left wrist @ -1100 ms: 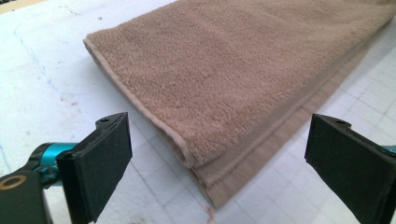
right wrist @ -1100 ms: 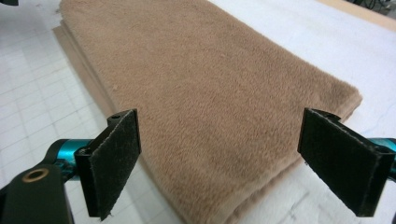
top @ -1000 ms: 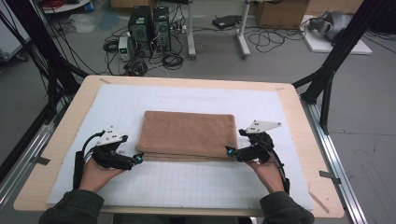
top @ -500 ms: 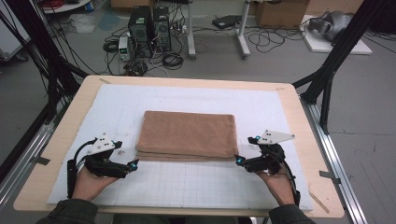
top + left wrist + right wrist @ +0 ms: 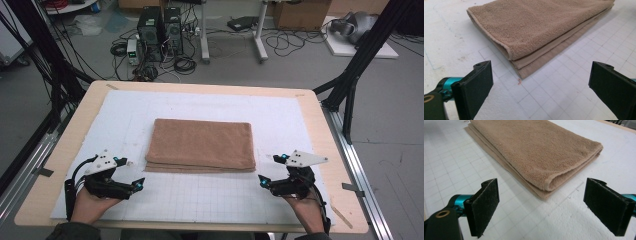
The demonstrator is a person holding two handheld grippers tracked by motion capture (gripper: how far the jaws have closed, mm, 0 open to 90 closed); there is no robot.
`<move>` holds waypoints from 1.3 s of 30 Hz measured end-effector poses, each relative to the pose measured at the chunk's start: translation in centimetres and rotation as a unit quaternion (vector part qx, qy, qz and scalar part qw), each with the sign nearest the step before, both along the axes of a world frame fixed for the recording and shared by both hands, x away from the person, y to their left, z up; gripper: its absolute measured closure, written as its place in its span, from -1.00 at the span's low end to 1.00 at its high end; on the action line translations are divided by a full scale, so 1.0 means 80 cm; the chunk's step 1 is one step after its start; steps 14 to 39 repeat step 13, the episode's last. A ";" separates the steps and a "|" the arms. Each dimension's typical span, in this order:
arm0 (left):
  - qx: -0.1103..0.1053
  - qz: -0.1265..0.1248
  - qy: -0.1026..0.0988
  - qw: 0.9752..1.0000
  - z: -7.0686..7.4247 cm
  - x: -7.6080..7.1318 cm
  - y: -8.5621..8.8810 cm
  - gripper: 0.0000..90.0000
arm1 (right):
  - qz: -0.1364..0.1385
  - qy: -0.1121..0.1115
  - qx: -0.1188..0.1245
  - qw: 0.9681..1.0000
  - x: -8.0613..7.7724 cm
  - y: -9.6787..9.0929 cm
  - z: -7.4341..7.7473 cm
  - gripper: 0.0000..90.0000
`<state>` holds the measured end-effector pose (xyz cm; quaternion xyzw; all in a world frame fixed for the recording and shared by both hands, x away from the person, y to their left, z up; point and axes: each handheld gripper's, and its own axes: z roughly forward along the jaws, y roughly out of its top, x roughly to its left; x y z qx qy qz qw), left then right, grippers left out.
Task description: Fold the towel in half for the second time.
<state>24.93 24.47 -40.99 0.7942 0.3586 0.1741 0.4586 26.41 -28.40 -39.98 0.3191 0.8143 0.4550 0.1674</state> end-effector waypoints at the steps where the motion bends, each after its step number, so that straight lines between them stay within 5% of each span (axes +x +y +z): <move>1: -0.002 0.001 0.001 1.000 0.000 -0.001 0.001 -0.87 | -0.001 -0.002 0.002 1.000 -0.002 -0.002 0.000 -0.73; 11: -0.007 0.004 0.000 1.000 -0.003 -0.014 0.008 -0.87 | -0.010 0.001 0.004 1.000 -0.014 -0.013 -0.007 -0.73; 39: -0.007 0.005 0.002 1.000 -0.003 -0.014 0.010 -0.87 | -0.009 0.001 0.004 1.000 -0.014 -0.012 -0.008 -0.73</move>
